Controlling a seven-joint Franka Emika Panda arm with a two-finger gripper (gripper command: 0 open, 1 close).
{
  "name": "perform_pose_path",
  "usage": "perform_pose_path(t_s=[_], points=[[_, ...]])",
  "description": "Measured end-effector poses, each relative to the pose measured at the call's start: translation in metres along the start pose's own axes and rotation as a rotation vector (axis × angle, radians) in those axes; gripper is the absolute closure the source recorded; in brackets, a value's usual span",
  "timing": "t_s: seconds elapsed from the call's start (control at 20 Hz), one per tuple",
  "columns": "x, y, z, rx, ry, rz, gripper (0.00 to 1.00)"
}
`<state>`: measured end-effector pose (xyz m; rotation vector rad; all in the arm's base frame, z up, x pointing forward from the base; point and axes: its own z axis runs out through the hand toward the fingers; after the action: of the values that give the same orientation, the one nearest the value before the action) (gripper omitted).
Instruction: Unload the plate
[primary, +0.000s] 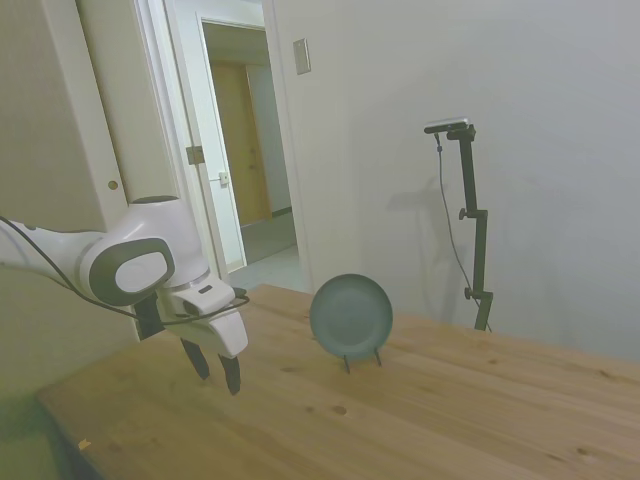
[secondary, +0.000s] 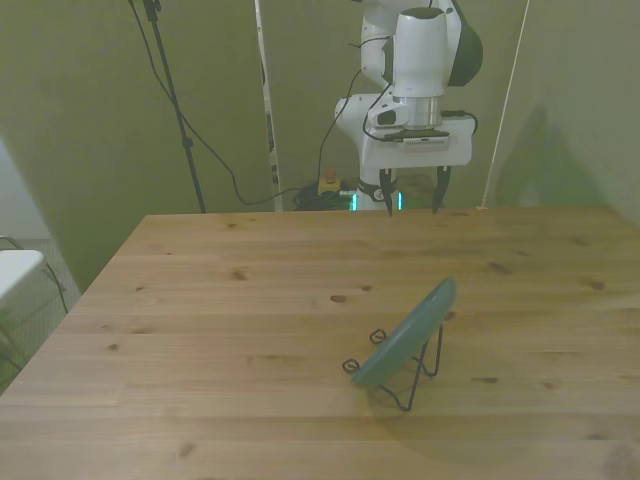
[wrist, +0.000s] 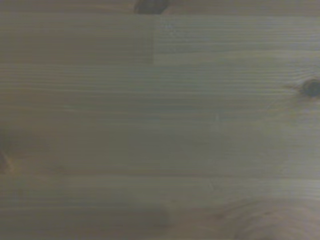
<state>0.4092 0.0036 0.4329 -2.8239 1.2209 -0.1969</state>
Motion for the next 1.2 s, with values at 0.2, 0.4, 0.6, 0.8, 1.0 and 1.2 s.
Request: perform_pose_path(t_s=[0.2,0.4,0.6,0.8,1.0,1.2], points=[[0.002,-0.003,-0.005,0.005,0.009,0.007,0.0],[0.025,-0.022,-0.043,0.067,0.069,0.048,0.0],[0.083,-0.045,-0.081,0.128,0.113,0.136,0.0],[0.147,-0.072,-0.084,0.138,0.136,0.224,0.0],[0.191,-0.099,-0.092,0.137,0.135,0.252,0.0],[0.203,-0.123,-0.11,0.141,0.135,0.238,0.0]])
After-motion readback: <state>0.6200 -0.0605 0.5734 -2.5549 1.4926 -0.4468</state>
